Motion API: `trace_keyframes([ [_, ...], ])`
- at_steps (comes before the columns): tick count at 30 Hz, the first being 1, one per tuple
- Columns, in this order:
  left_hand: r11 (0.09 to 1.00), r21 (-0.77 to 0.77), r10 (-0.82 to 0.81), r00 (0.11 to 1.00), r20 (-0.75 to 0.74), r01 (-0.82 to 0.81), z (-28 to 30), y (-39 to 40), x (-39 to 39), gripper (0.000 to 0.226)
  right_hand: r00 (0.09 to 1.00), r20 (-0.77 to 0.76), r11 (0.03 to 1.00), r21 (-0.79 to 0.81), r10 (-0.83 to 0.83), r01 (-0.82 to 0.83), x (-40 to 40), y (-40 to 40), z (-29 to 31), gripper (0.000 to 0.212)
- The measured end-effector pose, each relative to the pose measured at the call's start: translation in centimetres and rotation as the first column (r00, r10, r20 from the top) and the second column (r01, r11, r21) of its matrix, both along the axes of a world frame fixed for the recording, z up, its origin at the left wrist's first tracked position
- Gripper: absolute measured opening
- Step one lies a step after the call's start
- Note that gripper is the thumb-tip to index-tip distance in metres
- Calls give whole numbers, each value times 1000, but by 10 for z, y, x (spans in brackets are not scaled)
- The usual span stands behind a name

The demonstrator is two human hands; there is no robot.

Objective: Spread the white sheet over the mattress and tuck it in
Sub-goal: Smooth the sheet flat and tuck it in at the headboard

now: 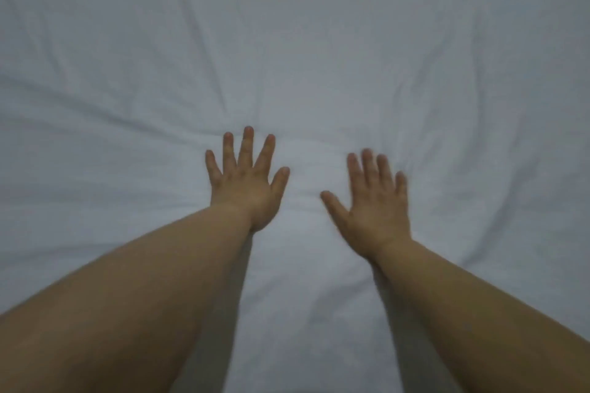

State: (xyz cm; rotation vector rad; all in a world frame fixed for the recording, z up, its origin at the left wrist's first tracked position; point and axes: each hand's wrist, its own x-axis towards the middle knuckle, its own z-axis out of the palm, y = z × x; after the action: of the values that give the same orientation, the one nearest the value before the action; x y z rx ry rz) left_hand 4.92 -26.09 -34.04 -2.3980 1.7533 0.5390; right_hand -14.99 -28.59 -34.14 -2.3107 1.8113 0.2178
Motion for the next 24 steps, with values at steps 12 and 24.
trace_keyframes([
  [12, 997, -60, 44, 993, -106, -51, 42, 30, -99, 66, 928, 98, 933, 55, -359, 355, -117, 20, 45, 70],
  [24, 974, 177, -130, 989, -66, 139, 31, 184, -194, 96, 439, -381, 409, 161, -813, 898, -380, 224, 71, 115],
])
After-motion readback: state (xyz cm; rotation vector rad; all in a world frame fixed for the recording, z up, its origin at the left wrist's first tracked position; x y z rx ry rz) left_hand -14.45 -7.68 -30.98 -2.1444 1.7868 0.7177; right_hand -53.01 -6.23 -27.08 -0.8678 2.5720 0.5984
